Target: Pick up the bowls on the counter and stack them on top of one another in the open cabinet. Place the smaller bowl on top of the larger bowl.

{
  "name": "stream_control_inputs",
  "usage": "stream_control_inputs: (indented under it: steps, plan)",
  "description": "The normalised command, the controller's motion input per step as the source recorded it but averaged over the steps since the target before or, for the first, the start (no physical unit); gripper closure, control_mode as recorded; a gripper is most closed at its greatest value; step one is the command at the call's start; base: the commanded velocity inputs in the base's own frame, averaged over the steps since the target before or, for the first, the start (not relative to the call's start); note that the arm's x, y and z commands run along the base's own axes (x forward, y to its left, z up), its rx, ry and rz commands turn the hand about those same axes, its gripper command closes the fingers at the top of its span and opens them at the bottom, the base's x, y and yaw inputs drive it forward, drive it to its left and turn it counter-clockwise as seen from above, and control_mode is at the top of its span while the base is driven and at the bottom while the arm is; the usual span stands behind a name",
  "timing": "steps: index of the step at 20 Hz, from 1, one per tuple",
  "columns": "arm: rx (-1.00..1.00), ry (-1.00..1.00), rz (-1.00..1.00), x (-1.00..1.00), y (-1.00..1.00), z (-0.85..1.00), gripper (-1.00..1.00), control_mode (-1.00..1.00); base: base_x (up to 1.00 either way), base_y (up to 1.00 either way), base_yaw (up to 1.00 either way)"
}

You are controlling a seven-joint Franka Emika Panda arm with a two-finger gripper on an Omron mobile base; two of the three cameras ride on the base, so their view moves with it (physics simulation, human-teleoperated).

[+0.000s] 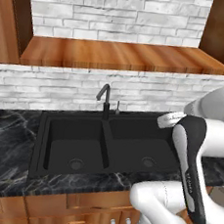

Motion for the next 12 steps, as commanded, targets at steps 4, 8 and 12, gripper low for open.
stream_control_inputs:
  steps: [4, 8, 12]
  plan:
    - [0.0, -0.33, 0.02, -0.63, -0.08, 0.0, -1.0, -1.0, 0.0, 0.0, 0.0]
    - [0.0, 0.0, 0.0, 0.0, -0.05, 0.0, -1.0, -1.0, 0.0, 0.0, 0.0]
    - [0.0, -0.02, 0.0, -0.42, 0.0, 0.0, -1.0, -1.0, 0.0, 0.0, 0.0]
